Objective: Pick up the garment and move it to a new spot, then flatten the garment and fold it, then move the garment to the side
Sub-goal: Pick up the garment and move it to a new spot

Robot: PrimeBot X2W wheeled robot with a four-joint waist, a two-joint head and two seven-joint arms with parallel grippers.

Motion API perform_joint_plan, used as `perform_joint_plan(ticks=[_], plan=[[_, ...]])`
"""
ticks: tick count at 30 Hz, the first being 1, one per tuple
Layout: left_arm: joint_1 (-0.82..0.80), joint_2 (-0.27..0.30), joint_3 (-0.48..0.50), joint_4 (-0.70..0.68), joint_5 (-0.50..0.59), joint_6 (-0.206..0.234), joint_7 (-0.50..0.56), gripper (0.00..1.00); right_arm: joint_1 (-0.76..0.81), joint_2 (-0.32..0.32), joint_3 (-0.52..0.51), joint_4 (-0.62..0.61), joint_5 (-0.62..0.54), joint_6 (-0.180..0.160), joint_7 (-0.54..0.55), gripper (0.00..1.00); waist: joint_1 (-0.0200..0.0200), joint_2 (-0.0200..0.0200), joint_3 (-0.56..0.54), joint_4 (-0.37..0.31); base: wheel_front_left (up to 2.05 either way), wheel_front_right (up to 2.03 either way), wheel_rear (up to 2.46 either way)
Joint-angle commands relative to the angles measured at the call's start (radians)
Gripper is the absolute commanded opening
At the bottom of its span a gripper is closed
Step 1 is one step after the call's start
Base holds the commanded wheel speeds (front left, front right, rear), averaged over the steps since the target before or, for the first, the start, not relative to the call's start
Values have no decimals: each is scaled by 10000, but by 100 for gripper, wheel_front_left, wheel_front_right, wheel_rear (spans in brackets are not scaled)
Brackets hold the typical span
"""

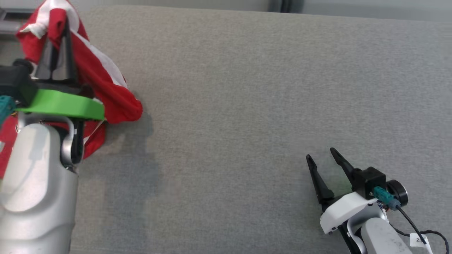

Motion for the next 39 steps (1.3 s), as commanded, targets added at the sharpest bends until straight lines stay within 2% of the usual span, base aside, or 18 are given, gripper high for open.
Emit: perform_joint_plan(ticks=[1, 7, 12, 16, 20, 21, 22, 23, 28, 33, 39], plan=[[-119, -159, -239, -226, -128, 3, -9, 0, 212, -9, 31, -41, 186, -17, -4, 100, 0, -1, -786, -1198, 0, 0, 0], [-419, -1050, -1514, -820, -364, 3, -9, 0, 406, -14, 28, -134, 450, -17, -4, 100, 0, -1, -907, -2516, 0, 0, 0], [-684, -1823, -1995, -695, -524, 4, -10, 0, 487, -11, 107, -208, 569, -17, -4, 100, 0, -1, -832, -3397, 0, 0, 0], [-374, -2090, -2023, -329, -646, 16, -9, 0, 472, -10, 221, -250, 664, -17, -4, 100, 0, -1, -757, -3819, 0, 0, 0], [259, -2144, -2023, 471, -658, 202, -10, 0, 475, -9, 269, -278, 707, -17, -4, 100, 0, -1, -705, -3949, 0, 0, 0], [442, -2143, -1990, 589, -659, 290, -9, 35, 480, -9, 269, -285, 710, -17, -4, 100, 0, -1, -701, -3949, 0, 0, 0], [742, -2149, -1960, 814, -567, 427, -9, 97, 486, -11, 244, -294, 706, -17, -4, 100, 0, -1, -700, -3925, 0, 0, 0], [1061, -2151, -1867, 986, -457, 571, -9, 100, 508, -12, 216, -295, 692, -17, -4, 100, 0, -1, -709, -3876, 0, 0, 0], [2531, -2154, -1014, 1599, 9, 1015, -10, 100, 567, -16, 161, -198, 579, -17, -4, 100, 0, -1, -911, -3559, 0, 0, 0], [3857, -2157, -57, 1713, 472, 1052, -9, 100, 741, -15, 51, -152, 490, -17, -4, 100, 0, -1, -1266, -3105, 0, 0, 0], [5295, -2168, 677, 955, 1289, 931, -9, 100, 1045, -15, 0, -41, 448, -17, -4, 100, 0, -1, -1807, -2691, 0, 0, 0]])
